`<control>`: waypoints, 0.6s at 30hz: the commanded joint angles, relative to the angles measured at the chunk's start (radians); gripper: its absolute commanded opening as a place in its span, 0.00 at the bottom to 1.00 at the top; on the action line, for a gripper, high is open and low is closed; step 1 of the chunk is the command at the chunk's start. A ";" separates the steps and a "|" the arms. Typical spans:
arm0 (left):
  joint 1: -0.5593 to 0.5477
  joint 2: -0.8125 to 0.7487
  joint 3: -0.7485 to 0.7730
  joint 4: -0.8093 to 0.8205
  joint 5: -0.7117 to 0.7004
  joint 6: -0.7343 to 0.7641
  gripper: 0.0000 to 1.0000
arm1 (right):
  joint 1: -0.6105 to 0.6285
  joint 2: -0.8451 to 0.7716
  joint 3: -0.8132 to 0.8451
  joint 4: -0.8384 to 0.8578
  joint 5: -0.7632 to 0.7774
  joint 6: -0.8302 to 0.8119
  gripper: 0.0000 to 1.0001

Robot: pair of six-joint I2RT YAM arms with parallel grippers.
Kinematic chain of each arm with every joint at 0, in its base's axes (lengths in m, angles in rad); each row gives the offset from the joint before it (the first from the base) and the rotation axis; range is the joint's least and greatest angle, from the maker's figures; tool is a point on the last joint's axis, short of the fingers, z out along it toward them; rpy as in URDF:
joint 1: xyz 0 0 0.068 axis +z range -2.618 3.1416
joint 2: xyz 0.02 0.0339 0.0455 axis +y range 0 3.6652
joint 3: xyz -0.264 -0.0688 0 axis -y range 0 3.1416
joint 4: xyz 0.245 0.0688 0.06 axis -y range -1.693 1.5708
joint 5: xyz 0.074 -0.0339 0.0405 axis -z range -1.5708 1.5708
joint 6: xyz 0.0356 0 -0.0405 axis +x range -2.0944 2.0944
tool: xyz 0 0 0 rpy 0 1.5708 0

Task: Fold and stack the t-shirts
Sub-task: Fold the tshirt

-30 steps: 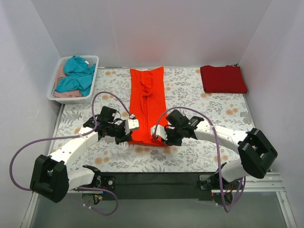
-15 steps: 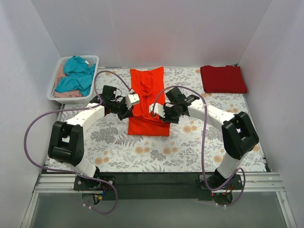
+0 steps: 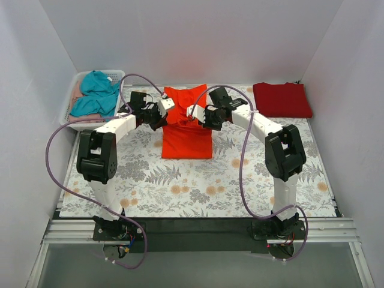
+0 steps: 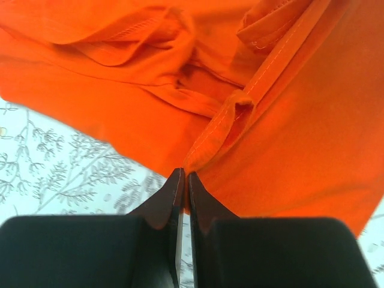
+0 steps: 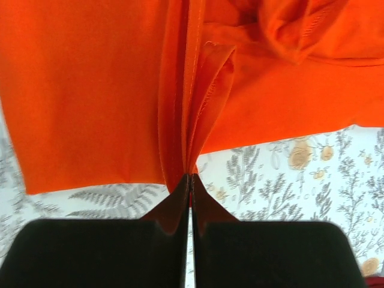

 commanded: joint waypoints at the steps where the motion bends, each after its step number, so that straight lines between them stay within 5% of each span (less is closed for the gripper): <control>1: 0.017 0.048 0.093 0.050 -0.016 -0.011 0.00 | -0.024 0.062 0.103 -0.008 0.002 -0.040 0.01; 11: 0.028 0.161 0.176 0.125 -0.087 -0.040 0.00 | -0.054 0.199 0.263 0.036 0.052 -0.012 0.01; 15: 0.031 0.146 0.168 0.142 -0.121 -0.098 0.35 | -0.062 0.205 0.294 0.050 0.085 0.023 0.39; 18: 0.044 0.076 0.124 0.142 -0.107 -0.146 0.58 | -0.077 0.159 0.301 0.054 0.082 0.068 0.51</control>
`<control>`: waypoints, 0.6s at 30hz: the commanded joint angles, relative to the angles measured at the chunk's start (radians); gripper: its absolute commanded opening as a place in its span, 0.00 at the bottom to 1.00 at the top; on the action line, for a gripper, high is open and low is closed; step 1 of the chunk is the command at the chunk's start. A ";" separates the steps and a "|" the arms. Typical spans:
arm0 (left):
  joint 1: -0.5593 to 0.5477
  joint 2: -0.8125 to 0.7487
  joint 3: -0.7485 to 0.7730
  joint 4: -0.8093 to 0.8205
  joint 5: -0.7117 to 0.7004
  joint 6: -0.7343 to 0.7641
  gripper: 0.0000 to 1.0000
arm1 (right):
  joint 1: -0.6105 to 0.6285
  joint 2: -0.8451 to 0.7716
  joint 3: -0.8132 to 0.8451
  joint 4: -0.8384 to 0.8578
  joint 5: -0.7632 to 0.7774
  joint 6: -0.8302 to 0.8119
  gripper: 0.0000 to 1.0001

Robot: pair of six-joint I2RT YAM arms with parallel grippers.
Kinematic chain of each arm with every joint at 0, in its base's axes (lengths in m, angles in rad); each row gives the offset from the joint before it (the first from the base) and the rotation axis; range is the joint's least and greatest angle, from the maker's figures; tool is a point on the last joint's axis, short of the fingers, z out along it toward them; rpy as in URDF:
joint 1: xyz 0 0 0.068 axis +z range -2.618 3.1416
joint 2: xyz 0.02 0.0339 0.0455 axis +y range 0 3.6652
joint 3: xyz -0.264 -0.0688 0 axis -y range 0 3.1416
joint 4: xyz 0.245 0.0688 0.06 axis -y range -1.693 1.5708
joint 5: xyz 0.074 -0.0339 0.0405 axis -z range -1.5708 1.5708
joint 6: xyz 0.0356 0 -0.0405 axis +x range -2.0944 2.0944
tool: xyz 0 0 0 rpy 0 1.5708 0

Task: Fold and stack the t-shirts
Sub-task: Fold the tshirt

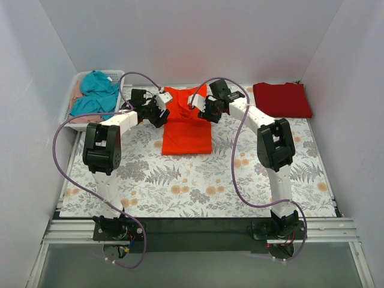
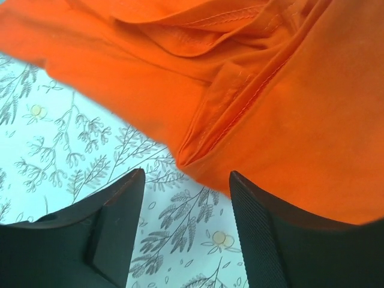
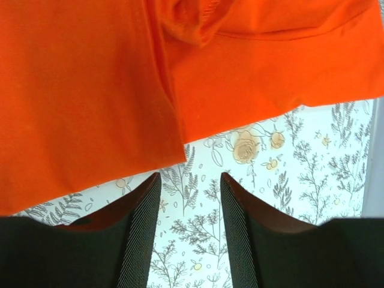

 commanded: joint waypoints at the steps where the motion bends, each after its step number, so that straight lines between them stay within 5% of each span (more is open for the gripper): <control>1: 0.023 -0.124 -0.034 0.029 -0.002 -0.063 0.59 | -0.024 -0.071 0.046 0.029 0.011 0.049 0.52; 9: 0.025 -0.429 -0.362 -0.046 0.146 -0.021 0.53 | 0.017 -0.316 -0.237 -0.052 -0.106 0.110 0.31; 14: -0.045 -0.503 -0.488 -0.071 0.122 0.049 0.53 | 0.094 -0.358 -0.372 -0.054 -0.118 0.153 0.34; 18: -0.098 -0.504 -0.552 -0.033 0.064 0.089 0.54 | 0.135 -0.350 -0.412 -0.043 -0.124 0.173 0.48</control>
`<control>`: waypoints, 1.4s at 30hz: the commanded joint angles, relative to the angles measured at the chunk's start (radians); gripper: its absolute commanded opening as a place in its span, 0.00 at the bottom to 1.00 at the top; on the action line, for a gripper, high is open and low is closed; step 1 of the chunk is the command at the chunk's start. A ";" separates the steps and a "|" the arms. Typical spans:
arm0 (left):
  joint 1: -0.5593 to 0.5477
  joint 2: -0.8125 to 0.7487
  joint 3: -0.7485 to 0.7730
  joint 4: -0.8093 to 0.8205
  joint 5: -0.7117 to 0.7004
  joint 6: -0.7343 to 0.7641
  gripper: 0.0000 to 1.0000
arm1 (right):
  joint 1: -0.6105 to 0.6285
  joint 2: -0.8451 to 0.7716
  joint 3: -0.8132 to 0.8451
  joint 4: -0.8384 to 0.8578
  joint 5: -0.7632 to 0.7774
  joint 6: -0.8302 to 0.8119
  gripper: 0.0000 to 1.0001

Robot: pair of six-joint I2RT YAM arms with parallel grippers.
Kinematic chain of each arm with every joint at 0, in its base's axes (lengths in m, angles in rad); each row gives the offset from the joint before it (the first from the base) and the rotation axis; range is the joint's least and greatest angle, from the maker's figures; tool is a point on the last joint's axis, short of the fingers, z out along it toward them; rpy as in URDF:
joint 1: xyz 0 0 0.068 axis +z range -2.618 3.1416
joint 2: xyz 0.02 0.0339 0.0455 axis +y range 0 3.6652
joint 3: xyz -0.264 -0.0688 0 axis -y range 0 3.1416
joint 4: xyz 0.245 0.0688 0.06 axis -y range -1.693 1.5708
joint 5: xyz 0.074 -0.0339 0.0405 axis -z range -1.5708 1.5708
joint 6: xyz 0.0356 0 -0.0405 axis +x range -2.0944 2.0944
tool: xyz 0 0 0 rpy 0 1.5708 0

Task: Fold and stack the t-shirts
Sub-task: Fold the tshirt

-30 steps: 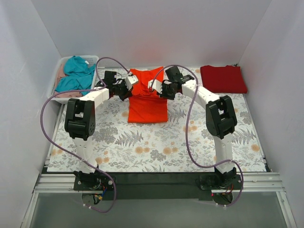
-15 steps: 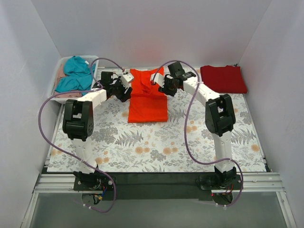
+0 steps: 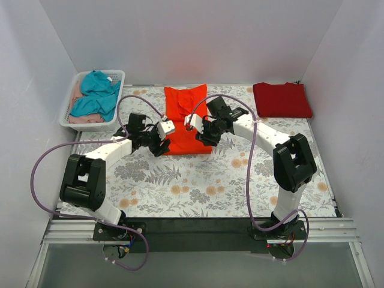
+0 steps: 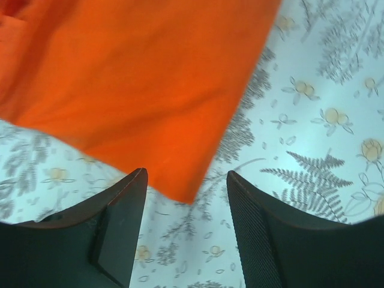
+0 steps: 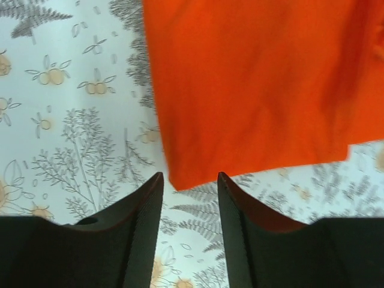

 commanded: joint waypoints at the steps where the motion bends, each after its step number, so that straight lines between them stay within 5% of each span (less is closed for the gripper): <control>1: -0.035 -0.011 -0.044 0.018 -0.038 0.067 0.56 | 0.018 0.015 -0.036 -0.008 -0.018 0.037 0.49; 13: -0.066 0.075 -0.112 0.126 -0.123 0.171 0.56 | 0.078 0.087 -0.183 0.148 0.068 0.016 0.52; 17: -0.069 0.086 -0.133 0.124 -0.127 0.185 0.43 | 0.080 0.113 -0.220 0.217 0.117 0.019 0.48; 20: -0.070 0.076 -0.146 0.112 -0.129 0.201 0.28 | 0.078 0.120 -0.239 0.244 0.146 0.020 0.37; 25: -0.072 0.056 -0.124 0.080 -0.112 0.165 0.00 | 0.080 0.100 -0.248 0.241 0.175 0.043 0.01; 34: -0.058 -0.077 -0.006 -0.091 0.011 0.154 0.00 | 0.060 -0.074 -0.180 0.106 0.086 0.080 0.01; 42: -0.070 -0.256 -0.018 -0.431 0.100 0.217 0.00 | 0.066 -0.265 -0.252 -0.071 -0.039 0.151 0.01</control>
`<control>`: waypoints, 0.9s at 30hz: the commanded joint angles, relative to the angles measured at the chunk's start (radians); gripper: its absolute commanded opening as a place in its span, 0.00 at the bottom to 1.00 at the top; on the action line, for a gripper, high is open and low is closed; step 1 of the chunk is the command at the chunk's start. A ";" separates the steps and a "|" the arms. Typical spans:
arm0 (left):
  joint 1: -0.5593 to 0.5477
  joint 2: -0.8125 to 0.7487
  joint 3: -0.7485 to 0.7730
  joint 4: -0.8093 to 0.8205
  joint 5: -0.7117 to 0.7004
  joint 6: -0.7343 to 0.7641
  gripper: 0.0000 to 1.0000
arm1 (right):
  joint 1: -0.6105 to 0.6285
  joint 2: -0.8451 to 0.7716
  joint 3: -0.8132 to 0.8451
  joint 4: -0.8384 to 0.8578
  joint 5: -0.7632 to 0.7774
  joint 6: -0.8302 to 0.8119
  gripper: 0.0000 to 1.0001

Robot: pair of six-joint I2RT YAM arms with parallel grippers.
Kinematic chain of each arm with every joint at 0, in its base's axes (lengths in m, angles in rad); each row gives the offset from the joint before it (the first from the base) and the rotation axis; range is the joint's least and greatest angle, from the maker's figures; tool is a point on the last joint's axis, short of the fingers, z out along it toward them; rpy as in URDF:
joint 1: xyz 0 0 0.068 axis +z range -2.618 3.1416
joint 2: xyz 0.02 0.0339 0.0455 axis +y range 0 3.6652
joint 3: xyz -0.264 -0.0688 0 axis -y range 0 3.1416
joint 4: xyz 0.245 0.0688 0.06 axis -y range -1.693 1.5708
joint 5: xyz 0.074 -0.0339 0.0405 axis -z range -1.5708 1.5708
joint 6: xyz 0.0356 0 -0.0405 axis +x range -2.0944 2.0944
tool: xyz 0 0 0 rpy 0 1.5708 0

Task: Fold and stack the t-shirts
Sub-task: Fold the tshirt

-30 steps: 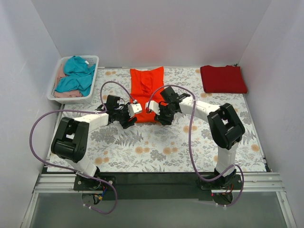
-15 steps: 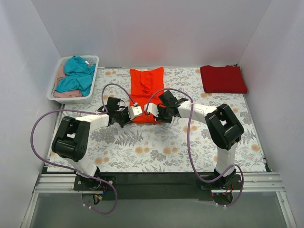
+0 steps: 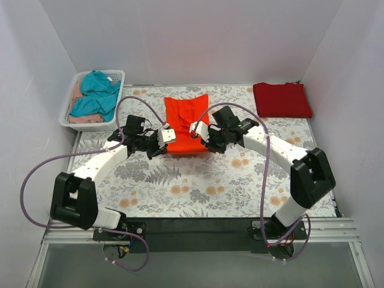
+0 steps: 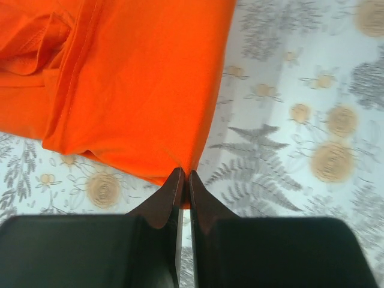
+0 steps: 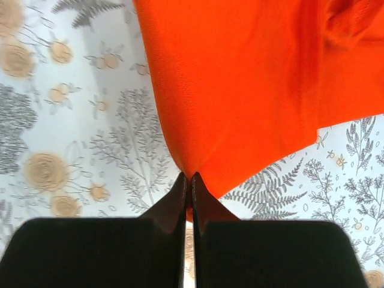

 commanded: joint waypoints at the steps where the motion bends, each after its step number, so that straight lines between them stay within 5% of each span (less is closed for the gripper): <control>1: -0.014 -0.136 -0.022 -0.227 0.082 0.057 0.00 | 0.010 -0.111 -0.083 -0.126 -0.109 0.048 0.01; 8: -0.092 -0.377 -0.085 -0.553 0.169 0.095 0.00 | 0.168 -0.401 -0.246 -0.339 -0.212 0.033 0.01; 13: -0.102 -0.423 -0.052 -0.701 0.202 0.121 0.00 | 0.240 -0.429 -0.192 -0.366 -0.194 0.068 0.01; 19: -0.018 -0.245 0.066 -0.593 0.161 0.043 0.00 | 0.055 -0.237 -0.002 -0.370 -0.220 -0.074 0.01; 27: 0.081 0.191 0.319 -0.278 0.119 -0.077 0.00 | -0.071 0.096 0.213 -0.367 -0.240 -0.193 0.01</control>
